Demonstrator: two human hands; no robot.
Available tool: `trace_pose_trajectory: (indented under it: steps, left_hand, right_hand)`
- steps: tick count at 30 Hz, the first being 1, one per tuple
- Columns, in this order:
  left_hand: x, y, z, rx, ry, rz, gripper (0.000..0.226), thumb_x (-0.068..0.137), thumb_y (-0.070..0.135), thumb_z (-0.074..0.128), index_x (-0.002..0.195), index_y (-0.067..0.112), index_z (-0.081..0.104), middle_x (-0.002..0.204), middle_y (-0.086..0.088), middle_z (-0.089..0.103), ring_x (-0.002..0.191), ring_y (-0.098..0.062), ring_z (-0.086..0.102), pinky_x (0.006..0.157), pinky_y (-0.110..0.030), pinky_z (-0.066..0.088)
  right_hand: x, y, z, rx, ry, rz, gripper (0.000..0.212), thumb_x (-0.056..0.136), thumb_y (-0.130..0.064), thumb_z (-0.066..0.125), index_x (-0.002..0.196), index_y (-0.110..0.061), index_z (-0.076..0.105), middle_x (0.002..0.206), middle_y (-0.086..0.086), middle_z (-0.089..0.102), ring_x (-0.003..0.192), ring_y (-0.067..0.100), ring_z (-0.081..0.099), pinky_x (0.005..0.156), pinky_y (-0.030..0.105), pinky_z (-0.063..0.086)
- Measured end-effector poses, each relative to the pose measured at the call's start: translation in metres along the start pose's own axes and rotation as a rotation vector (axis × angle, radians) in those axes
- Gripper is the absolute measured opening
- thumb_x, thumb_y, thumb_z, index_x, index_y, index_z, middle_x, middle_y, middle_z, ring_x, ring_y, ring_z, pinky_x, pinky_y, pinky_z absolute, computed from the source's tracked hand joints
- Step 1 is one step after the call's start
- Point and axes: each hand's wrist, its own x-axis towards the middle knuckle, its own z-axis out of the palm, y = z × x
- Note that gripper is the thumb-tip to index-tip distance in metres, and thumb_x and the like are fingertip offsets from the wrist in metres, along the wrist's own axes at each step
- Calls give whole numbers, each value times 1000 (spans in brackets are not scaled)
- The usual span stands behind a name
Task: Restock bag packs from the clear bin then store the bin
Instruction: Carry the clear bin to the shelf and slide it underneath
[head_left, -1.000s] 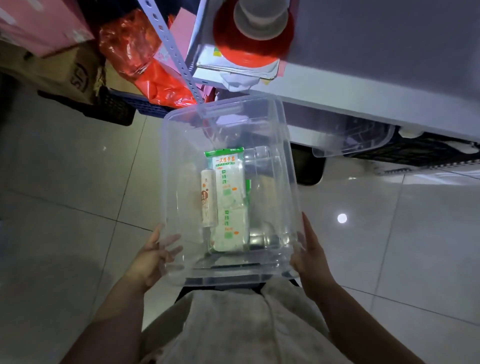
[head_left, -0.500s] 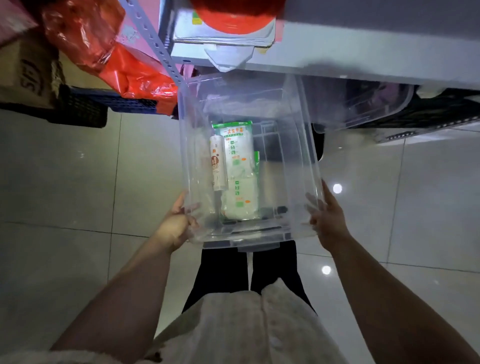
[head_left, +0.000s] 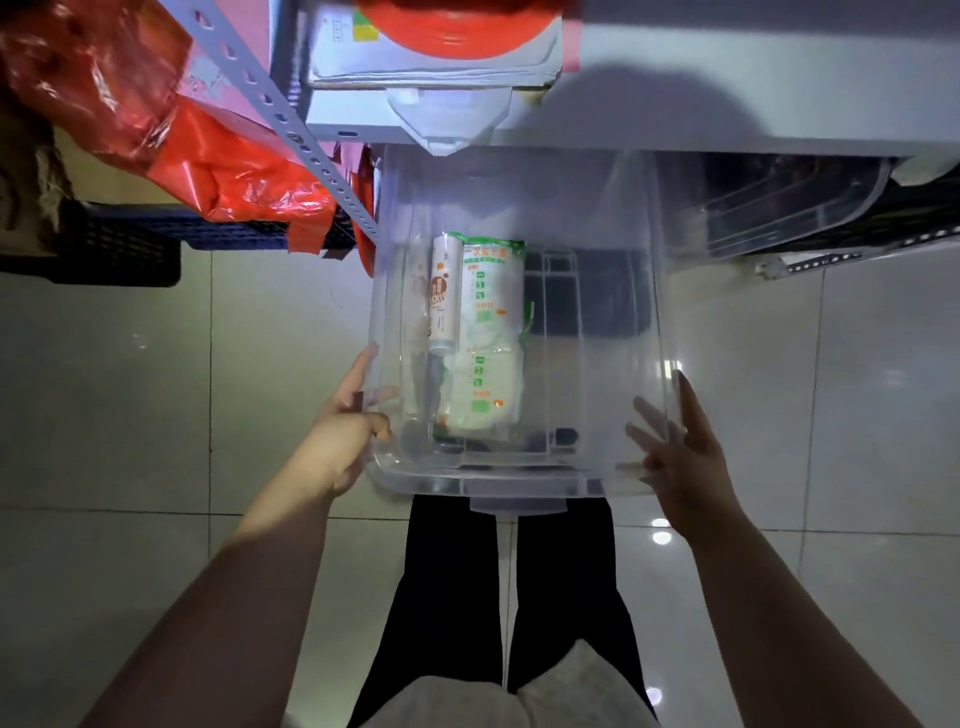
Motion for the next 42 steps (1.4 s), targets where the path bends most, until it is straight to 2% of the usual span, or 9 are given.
trace_pose_trajectory:
  steps: [6,12,17,21,23,29,33,38,42]
  left_hand:
    - [-17,23,-10,-89,-18,70,106,67,-31,32,117,59,51,119,-4,59,116,-19,58,61,-19,52]
    - [38,59,-3,-14,51,91,103,68,-28,36,128,55,45,126,-8,57,112,-20,60,57,-26,42]
    - [80,70,-3,-76,108,105,98,66,-28,41,134,42,49,122,-2,63,102,-13,66,56,-24,53]
    - [106,91,-7,-158,81,149,77,75,-23,50,123,37,58,103,7,74,91,-8,70,69,-32,59]
    - [114,101,-5,-128,72,178,67,81,-18,53,113,40,61,97,12,75,87,-5,70,67,-32,59]
    - [96,120,14,228,263,297,72,79,-9,64,138,29,47,110,3,62,92,-14,58,77,-29,49]
    - [53,126,33,752,394,478,68,76,-1,64,138,18,46,133,-9,51,123,-23,47,105,-29,36]
    - [1,155,113,835,191,542,55,79,0,66,130,14,53,129,-11,55,120,-25,50,105,-35,38]
    - [-29,171,206,815,47,556,45,82,3,67,123,17,57,121,-6,59,108,-19,54,94,-28,41]
  right_hand:
    - [-5,-23,13,36,-26,-49,85,88,18,39,129,-56,43,141,4,47,122,25,53,92,53,46]
    - [56,-47,56,-41,74,-74,90,82,20,36,121,-60,49,137,1,49,116,24,59,47,25,40]
    - [101,-39,76,-4,223,-39,79,77,21,40,108,-48,62,128,-5,59,114,20,58,83,49,55]
    - [140,-55,90,-92,232,-48,40,86,-6,55,97,-43,67,113,0,51,78,13,62,68,33,58]
    - [154,-62,95,-129,224,-61,26,88,-18,58,107,-34,65,77,1,61,64,14,51,56,26,49]
    - [145,-74,92,-270,268,-129,47,80,-7,60,124,-23,57,112,0,67,100,19,63,81,33,55]
    - [95,-79,60,-112,355,-71,41,82,-9,68,120,-20,60,115,3,64,94,10,62,85,33,52]
    - [40,-101,2,205,431,-21,20,85,-10,63,97,-25,65,106,4,65,93,17,59,85,37,52]
    - [26,-116,-50,501,362,49,18,89,-11,61,104,-20,62,104,7,64,102,25,59,88,40,51]
